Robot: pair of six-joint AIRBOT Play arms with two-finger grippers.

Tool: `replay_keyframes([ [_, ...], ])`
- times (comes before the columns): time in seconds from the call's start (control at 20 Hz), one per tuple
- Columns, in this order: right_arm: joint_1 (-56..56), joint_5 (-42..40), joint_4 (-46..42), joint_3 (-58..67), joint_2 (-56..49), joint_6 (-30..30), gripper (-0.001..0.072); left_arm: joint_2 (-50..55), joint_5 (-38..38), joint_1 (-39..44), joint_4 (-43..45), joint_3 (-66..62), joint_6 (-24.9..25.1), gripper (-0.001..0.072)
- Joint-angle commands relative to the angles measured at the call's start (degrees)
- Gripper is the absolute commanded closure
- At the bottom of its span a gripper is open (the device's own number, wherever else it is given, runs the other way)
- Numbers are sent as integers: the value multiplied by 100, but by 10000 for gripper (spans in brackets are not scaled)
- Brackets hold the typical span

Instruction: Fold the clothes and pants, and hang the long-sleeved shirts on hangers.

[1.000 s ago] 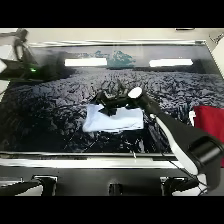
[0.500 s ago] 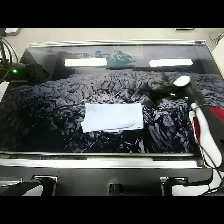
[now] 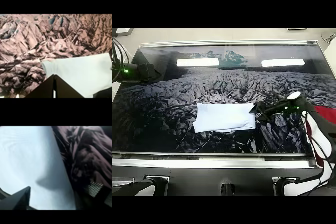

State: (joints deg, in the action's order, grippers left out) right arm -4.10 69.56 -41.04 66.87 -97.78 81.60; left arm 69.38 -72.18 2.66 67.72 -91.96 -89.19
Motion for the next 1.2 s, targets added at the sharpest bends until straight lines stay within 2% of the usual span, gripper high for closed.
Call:
replay_keyframes([
  [0.0,199,-61,372,-50,-188,-308,458,-2,-4,-7,2,2,-85,686],
  [0.05,177,157,490,37,-186,-345,670,-2,-2,-7,4,2,-85,686],
  [0.15,-4,918,826,538,-177,-654,679,2,2,-7,4,2,-81,685],
  [0.25,-326,1528,973,1403,-85,-474,679,20,2,-7,4,2,-79,685],
  [0.35,-776,1851,979,2398,31,-46,679,26,22,-7,4,2,-76,685],
  [0.6,-2426,2017,874,4319,63,1008,679,24,17,-7,2,2,28,685],
  [0.75,-3429,2194,619,4870,85,1458,679,24,17,-7,2,2,26,685],
  [1.0,-4874,2262,273,4918,555,1878,679,24,17,-7,-17,2,26,685],
  [1.15,-5447,2586,-33,4918,859,2118,679,24,17,-7,-17,2,28,685],
])
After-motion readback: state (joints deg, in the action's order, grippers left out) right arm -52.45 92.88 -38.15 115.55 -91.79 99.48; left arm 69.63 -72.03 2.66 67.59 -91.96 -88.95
